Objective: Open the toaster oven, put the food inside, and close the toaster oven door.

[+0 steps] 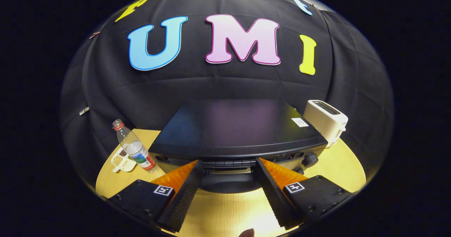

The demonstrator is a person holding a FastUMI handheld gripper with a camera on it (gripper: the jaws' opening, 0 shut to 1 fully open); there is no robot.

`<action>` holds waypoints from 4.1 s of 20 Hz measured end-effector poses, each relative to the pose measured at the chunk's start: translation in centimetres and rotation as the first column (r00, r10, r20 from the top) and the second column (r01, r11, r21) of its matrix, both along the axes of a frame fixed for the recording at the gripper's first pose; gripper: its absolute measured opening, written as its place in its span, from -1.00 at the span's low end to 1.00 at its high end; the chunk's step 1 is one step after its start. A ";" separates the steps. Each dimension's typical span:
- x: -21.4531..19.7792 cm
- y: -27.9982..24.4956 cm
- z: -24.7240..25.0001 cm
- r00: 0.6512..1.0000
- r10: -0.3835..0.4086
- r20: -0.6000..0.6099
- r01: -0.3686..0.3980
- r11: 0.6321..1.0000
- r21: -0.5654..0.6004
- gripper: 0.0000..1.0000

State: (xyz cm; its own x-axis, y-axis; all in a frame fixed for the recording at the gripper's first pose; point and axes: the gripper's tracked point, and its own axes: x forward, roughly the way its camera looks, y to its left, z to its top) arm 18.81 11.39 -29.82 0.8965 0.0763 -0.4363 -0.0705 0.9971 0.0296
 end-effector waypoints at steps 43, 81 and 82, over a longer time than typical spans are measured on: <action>-18.5 -34.0 -10.4 0.763 0.104 -0.639 -0.106 0.994 0.035 0.98; -19.5 -20.8 -8.0 0.694 0.239 -0.679 0.404 0.651 0.642 -0.89; -18.7 -19.1 -7.3 0.710 0.223 -0.668 0.415 0.634 0.653 -0.88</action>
State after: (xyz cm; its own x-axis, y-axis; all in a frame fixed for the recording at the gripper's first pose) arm 0.06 -7.74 -37.13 0.4200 0.5714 -0.7050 0.3810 0.5941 0.7085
